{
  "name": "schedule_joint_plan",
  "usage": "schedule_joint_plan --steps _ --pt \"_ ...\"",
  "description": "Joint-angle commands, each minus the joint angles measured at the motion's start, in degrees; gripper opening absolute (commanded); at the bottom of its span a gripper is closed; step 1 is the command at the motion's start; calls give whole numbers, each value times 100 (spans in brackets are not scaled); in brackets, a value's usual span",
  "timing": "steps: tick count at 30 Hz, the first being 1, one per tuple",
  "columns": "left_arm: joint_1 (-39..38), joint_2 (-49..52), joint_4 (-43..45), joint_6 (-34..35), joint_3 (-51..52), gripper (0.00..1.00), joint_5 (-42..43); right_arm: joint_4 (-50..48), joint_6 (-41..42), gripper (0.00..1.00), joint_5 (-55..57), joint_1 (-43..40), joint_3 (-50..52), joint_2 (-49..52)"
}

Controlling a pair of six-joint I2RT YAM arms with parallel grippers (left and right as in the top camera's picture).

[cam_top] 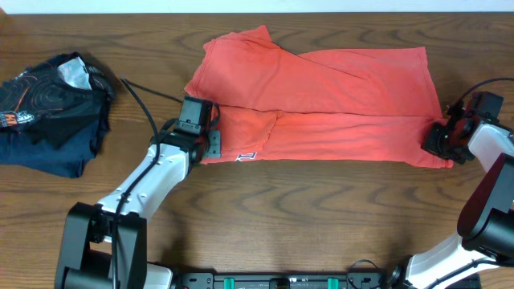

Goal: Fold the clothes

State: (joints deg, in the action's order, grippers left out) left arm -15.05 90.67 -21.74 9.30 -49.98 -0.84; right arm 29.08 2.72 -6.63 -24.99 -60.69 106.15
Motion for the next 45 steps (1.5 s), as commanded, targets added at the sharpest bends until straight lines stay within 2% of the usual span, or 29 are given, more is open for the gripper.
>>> schedule_joint_plan --steps 1,3,7,10,11,13,18,24,26,30,31,40,45 --pt "4 35 -466 203 -48 28 -74 48 42 2 20 31 48 85" --pt "4 35 -745 205 -48 24 -142 44 42 2 20 31 48 85" --pt "4 35 -890 203 -48 23 -538 31 42 1 20 31 48 85" --pt "11 35 -796 199 -48 25 -632 9 42 1 22 31 48 85" --pt "15 35 -769 201 -48 29 -629 4 39 1 22 31 48 85" --pt "15 35 -752 199 -48 31 -629 7 39 1 24 31 48 85" --pt "20 70 -671 197 -39 31 -632 31 42 1 61 31 48 85" --pt "162 461 -90 199 68 31 -632 59 42 1 210 31 48 85" --pt "256 697 9 199 70 29 -627 61 42 1 210 31 48 85" --pt "356 986 52 197 70 8 -632 61 42 1 210 31 48 85" --pt "389 986 61 197 68 6 -634 61 42 1 210 31 48 85" --pt "1008 682 120 201 46 6 -1399 72 44 1 240 31 48 85" --pt "1399 649 -199 286 46 7 -1401 162 240 1 664 26 48 85"
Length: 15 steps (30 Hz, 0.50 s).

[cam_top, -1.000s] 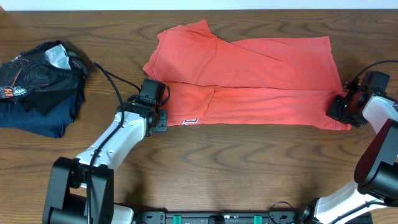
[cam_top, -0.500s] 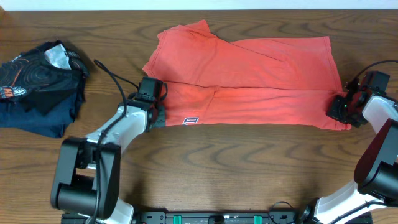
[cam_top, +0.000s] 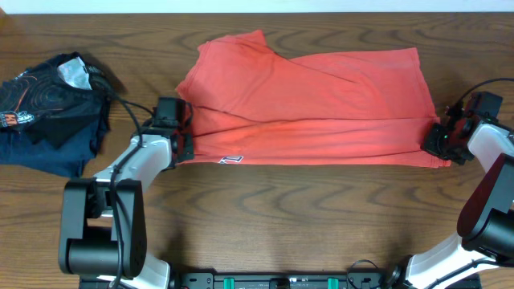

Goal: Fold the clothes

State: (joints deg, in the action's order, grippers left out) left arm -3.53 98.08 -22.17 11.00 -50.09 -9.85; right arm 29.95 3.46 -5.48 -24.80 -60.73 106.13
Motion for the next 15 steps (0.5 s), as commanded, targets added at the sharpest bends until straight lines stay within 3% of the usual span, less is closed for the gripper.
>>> schedule_joint_plan --steps 1,8,15 --pt "299 -92 -205 114 57 7 -503 72 166 1 546 7 52 87" --pt "601 -92 -232 114 57 7 -503 70 166 1 546 7 52 87" --pt "625 -271 -931 122 57 7 -234 133 166 1 546 7 52 87"
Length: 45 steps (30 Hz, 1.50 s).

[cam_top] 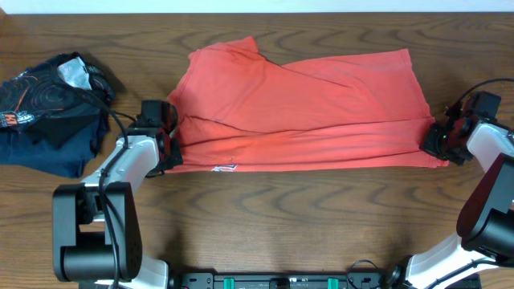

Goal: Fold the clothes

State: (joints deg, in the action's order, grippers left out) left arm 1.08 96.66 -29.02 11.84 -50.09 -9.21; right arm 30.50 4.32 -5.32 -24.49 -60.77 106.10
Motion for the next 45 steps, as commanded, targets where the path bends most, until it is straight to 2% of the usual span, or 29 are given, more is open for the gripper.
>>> schedule_joint_plan --steps 1,5,8,12,19,24,28,34,45 --pt "164 -164 -385 68 57 7 -155 162 92 1 525 -24 57 90" --pt "164 -330 -1038 127 57 6 334 645 188 1 516 -24 57 90" --pt "164 -446 -1349 315 57 6 391 1067 190 1 555 -39 57 90" --pt "164 -625 -1681 332 57 6 391 1606 468 1 723 -120 57 90" --pt "164 -1235 -1965 328 57 6 673 1915 599 1 769 -223 57 61" --pt "164 -1825 -1445 251 57 6 1471 1794 592 1 767 -223 55 59" --pt "125 -1864 -758 26 61 6 2260 1646 595 1 713 -216 55 59" --pt "-146 -1473 -7 26 66 6 2330 1259 590 1 437 -212 55 59" --pt "-798 -367 470 26 66 6 2745 933 498 1 422 -212 55 61"
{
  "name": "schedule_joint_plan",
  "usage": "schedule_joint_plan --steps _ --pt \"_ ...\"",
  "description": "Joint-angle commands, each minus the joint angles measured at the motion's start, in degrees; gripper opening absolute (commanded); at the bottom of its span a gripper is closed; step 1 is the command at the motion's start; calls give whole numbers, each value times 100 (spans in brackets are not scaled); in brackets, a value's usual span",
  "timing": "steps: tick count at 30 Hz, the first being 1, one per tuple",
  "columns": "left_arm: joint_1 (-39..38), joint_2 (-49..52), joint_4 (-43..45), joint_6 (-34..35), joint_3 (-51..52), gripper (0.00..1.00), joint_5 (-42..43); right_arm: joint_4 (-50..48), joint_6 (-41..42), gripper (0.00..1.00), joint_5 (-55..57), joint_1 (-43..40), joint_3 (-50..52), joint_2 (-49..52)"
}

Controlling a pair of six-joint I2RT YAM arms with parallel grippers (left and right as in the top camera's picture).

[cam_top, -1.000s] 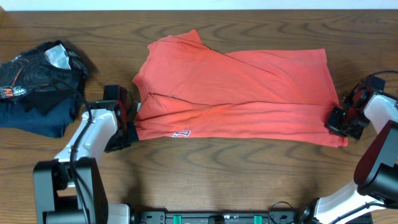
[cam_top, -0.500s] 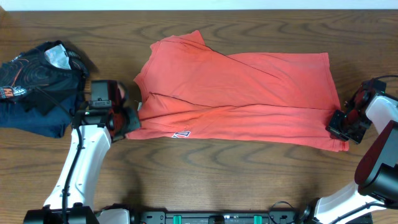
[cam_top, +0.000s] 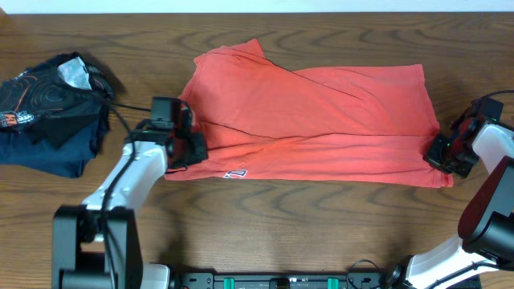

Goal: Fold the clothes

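An orange-red garment [cam_top: 313, 112] lies folded lengthwise across the middle of the table, a small logo near its front left edge. My left gripper [cam_top: 193, 148] sits at the garment's left end, its fingers on the cloth edge, apparently shut on it. At the right end my right gripper [cam_top: 440, 154] is shut on the front right corner. A dark navy garment [cam_top: 48, 112] with a printed design lies crumpled at the far left.
The wooden table [cam_top: 265, 217] shows bare in front of the orange garment. The left arm's cable runs over the table toward the navy pile. Both arm bases stand at the front edge.
The orange garment has shifted to the right by a small amount. My left gripper has moved right with its left end, and the right gripper has moved slightly right and forward with the corner.
First both grippers held the ends of the folded orange garment near the middle. Then the garment and both grippers stood further left, and further left still a moment later. Now the garment is back toward the right, stretched between them.
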State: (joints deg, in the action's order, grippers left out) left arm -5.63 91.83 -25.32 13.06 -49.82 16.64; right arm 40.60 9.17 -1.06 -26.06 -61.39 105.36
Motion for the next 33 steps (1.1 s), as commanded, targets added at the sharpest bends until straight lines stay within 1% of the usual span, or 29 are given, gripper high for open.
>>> schedule_joint_plan --steps 1,3,7,11,14,16,21,24,28,33 --pt "-168 160 164 -96 39 6 153 -76 15 1 -4 -55 116 136" --pt "-216 251 203 -94 42 6 52 -72 15 1 -4 -55 116 136" --pt "-216 457 166 -92 151 6 -404 -37 -4 1 0 -55 116 136" --pt "-216 715 85 24 282 6 -420 111 -4 1 105 -55 116 136" --pt "-216 798 -249 83 295 6 -149 260 0 1 369 -55 116 136" --pt "-216 798 -623 83 295 6 -15 367 2 1 428 -55 116 136" --pt "-160 793 -1657 81 295 6 -195 734 22 1 457 -55 116 136" --pt "-7 782 -2017 74 295 6 -306 1027 321 1 800 -57 116 136" --pt "245 723 -2031 35 291 6 -313 1143 372 1 807 -55 116 136" --pt "205 431 -1939 -319 179 6 90 1091 365 1 654 -48 116 136"
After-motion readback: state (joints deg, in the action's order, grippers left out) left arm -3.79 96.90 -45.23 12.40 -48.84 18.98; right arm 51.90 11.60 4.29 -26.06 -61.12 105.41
